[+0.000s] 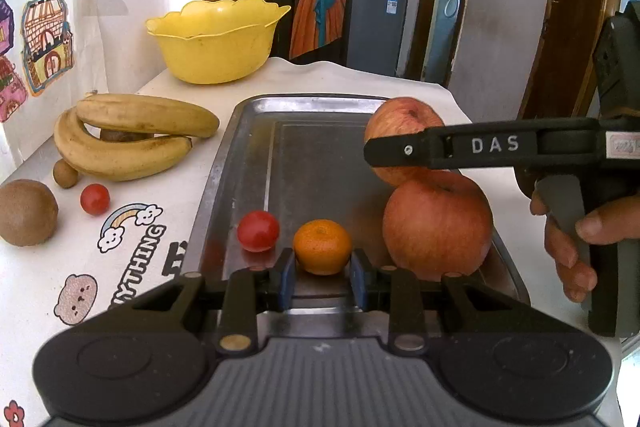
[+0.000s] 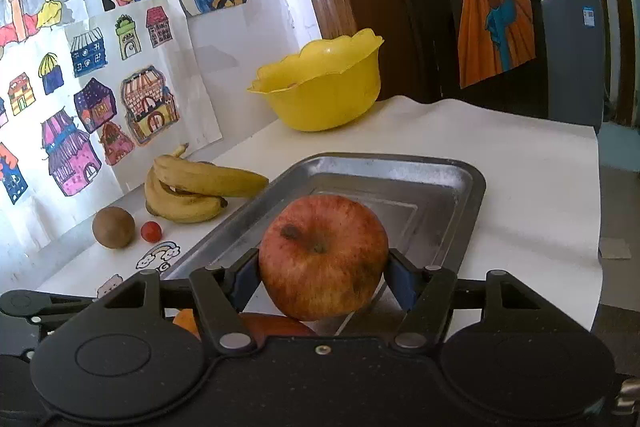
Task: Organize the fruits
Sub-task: 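Carry the apple onto the tray and open the right tool while the left tool releases the orange there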
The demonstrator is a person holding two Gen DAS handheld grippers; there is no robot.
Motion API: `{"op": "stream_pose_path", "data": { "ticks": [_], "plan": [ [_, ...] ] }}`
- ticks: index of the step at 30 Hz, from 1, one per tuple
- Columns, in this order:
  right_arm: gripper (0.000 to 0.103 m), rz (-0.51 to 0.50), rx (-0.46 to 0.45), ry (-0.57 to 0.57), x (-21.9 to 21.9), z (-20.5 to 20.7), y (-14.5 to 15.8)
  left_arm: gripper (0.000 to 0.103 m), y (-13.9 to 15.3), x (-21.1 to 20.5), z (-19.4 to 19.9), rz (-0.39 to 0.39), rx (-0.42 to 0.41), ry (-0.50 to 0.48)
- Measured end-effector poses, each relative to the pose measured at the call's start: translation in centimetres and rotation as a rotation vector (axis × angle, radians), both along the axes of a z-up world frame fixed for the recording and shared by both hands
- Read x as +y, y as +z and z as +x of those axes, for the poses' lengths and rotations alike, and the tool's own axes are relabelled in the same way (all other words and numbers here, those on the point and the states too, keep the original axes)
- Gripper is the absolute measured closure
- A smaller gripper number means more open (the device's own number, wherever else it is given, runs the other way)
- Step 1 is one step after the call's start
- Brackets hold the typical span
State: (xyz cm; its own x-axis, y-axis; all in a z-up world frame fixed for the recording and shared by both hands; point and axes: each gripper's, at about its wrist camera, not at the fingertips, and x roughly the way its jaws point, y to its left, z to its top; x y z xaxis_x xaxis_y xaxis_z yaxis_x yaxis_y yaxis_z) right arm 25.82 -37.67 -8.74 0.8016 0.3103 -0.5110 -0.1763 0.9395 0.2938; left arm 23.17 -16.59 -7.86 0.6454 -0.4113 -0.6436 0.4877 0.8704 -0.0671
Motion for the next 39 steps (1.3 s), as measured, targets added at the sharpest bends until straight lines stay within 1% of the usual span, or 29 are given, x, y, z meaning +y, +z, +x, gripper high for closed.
{"op": "stream_pose_path", "data": {
  "ticks": [4, 6, 8, 11, 13, 16, 18, 20, 22, 24, 25, 26, 27, 29, 31, 33, 37, 39],
  "plan": [
    [0.035, 0.006, 0.031, -0.004, 0.0, 0.3, -0.6, 0.071, 0.0, 0.0, 0.0, -0.002, 0.0, -0.001],
    [0.035, 0.028, 0.043, -0.007, -0.3, 0.3, -0.7, 0.071, -0.1, 0.0, 0.1, -0.004, 0.001, -0.004],
    [0.034, 0.018, 0.048, -0.014, -0.3, 0.1, -0.6, 0.07, 0.0, 0.1, 0.1, -0.002, 0.0, -0.003],
    [0.033, -0.005, 0.02, -0.003, 0.0, -0.7, 0.1, 0.07, 0.1, 0.2, 0.0, -0.01, 0.001, -0.001],
    [0.03, -0.009, 0.002, -0.006, 0.2, -1.2, 1.0, 0.07, 0.4, 0.3, -0.2, -0.018, -0.005, 0.003],
    [0.027, -0.018, -0.03, -0.014, 0.2, -2.4, 2.3, 0.067, 1.1, 0.5, -0.7, -0.027, -0.019, 0.007],
    [0.022, -0.024, -0.056, -0.022, 0.1, -3.3, 3.3, 0.061, 1.6, 0.7, -1.2, -0.033, -0.033, 0.009],
    [0.02, -0.037, -0.08, -0.032, 0.2, -4.3, 4.2, 0.038, 2.3, 1.0, -1.9, -0.042, -0.053, 0.021],
    [0.017, -0.052, -0.108, -0.038, 0.3, -5.6, 5.2, 0.029, 3.1, 1.6, -2.7, -0.059, -0.079, 0.039],
    [0.014, -0.067, -0.136, -0.046, 0.4, -7.0, 6.2, 0.024, 3.9, 2.1, -3.4, -0.071, -0.097, 0.049],
    [0.013, -0.073, -0.147, -0.051, 0.5, -7.7, 6.6, 0.019, 4.3, 2.4, -3.8, -0.076, -0.108, 0.057],
    [0.01, -0.078, -0.157, -0.057, 0.6, -8.4, 7.0, 0.013, 4.6, 2.7, -4.1, -0.08, -0.12, 0.065],
    [0.004, -0.083, -0.166, -0.065, 0.6, -9.1, 7.4, 0.01, 4.9, 3.0, -4.5, -0.084, -0.134, 0.075],
    [0.001, -0.1, -0.188, -0.082, 1.0, -10.7, 8.1, 0.003, 5.7, 3.6, -5.5, -0.094, -0.161, 0.092],
    [0.001, -0.128, -0.208, -0.093, 1.5, -12.4, 8.7, 0.001, 6.3, 4.3, -6.4, -0.101, -0.187, 0.11],
    [0.001, -0.155, -0.211, -0.111, 2.2, -13.7, 9.0, 0.001, 6.7, 5.0, -7.2, -0.104, -0.203, 0.123],
    [0.001, -0.221, -0.175, -0.143, 4.1, -16.1, 9.2, 0.001, 7.2, 6.3, -8.6, -0.101, -0.215, 0.139],
    [0.001, -0.238, -0.164, -0.146, 5.0, -17.4, 9.2, 0.0, 7.3, 6.8, -9.3, -0.101, -0.222, 0.143]
  ]
}}
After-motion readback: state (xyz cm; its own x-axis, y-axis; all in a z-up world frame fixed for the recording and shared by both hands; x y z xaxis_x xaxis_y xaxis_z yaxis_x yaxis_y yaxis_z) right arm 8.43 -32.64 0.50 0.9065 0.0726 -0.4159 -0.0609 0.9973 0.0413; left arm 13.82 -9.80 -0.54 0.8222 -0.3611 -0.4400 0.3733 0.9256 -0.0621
